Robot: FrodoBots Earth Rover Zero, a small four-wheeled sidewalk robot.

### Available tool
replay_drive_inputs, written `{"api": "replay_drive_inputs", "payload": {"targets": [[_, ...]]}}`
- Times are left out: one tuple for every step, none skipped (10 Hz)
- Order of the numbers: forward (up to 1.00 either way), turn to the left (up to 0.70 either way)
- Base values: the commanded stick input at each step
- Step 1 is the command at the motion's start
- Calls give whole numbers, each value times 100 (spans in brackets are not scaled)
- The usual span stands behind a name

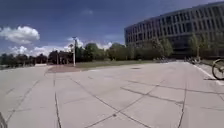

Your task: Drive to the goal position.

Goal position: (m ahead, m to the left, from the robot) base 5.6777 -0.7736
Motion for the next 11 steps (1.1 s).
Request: {"api": "replay_drive_inputs", "payload": {"targets": [[85,-33],[85,-33],[85,-33],[85,-33],[85,-33],[85,-33],[85,-33],[85,-33],[85,1],[85,1],[85,1]]}}
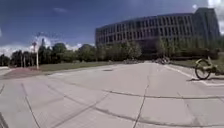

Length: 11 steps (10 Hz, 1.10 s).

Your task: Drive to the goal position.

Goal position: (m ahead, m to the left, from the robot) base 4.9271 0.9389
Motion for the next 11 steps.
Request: {"api": "replay_drive_inputs", "payload": {"targets": [[85,1],[85,1],[85,1],[85,1],[85,1],[85,1],[85,1],[85,1],[85,1],[85,-1],[85,-23]]}}
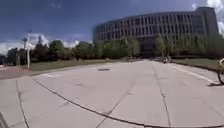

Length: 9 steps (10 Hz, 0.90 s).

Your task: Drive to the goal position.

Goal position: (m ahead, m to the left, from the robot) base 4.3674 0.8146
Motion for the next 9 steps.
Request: {"api": "replay_drive_inputs", "payload": {"targets": [[85,-33],[85,-33],[85,-33],[85,-33],[85,-33],[85,-17],[85,1],[85,1],[85,1]]}}
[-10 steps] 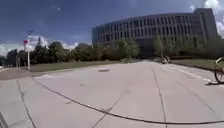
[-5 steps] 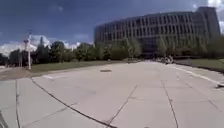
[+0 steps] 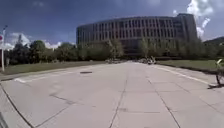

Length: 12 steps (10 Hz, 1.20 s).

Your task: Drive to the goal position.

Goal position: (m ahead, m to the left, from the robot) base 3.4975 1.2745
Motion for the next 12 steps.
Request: {"api": "replay_drive_inputs", "payload": {"targets": [[85,1],[85,1],[85,1],[85,1],[85,1],[85,1],[85,1],[85,1],[85,1],[85,1],[85,1],[85,1]]}}
